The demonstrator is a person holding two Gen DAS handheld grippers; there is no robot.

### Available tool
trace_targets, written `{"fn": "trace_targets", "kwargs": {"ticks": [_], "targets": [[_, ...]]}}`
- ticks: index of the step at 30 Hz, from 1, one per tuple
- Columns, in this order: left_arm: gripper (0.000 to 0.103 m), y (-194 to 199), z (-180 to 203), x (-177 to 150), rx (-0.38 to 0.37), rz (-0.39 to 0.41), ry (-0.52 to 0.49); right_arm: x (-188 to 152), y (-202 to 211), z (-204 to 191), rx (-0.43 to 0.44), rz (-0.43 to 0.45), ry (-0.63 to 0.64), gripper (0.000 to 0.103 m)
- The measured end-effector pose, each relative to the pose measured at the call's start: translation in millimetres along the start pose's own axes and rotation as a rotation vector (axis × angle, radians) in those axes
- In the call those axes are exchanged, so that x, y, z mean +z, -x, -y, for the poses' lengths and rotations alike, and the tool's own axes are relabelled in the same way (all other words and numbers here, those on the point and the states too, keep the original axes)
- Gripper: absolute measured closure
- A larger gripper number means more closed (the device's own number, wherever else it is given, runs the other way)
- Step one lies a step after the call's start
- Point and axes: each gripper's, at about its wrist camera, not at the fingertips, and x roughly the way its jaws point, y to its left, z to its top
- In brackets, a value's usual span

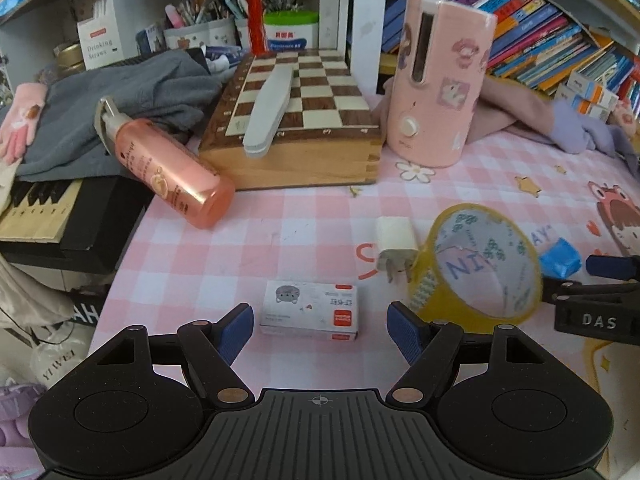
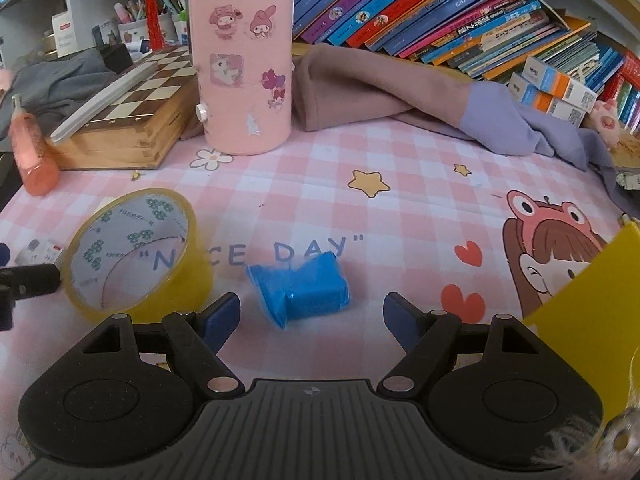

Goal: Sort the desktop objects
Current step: 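Grasp the blue block with the right tool while the left tool grasps the white-red small box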

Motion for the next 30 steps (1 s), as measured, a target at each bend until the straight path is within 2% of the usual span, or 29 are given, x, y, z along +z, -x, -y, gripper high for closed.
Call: {"fn": "trace_targets", "kwargs": {"ticks": [8, 12, 14, 18, 20, 26, 30], "targets": [[0.027, -12, 0, 1, 0.009, -0.016, -0.005, 5, -9, 5, 0.027, 0.001, -0.007, 0.031], [0.028, -13, 1, 1, 0.014, -0.007, -0.014, 6, -8, 5, 0.066, 0.003, -0.012, 0.051], [0.029, -13, 2, 0, 0.017, -0.003, -0.024, 6, -7, 4, 0.067, 0.004, -0.006, 0.057], [0.035, -12, 0, -3, 0.019, 0.011, -0.026, 6, -6, 3, 0.069, 0.006, -0.011, 0.060], [0.049, -10, -2, -4, 0.020, 0.024, -0.025, 6, -5, 3, 0.068, 0.008, -0.010, 0.061], [0.051, -1, -8, -7, -0.004, 0.022, -0.006, 6, 1, 2, 0.062, 0.027, -0.014, 0.064], [0.051, 23, -11, -9, -0.040, 0.069, 0.034, 6, 16, 2, 0.055, 0.057, -0.017, 0.064]]}}
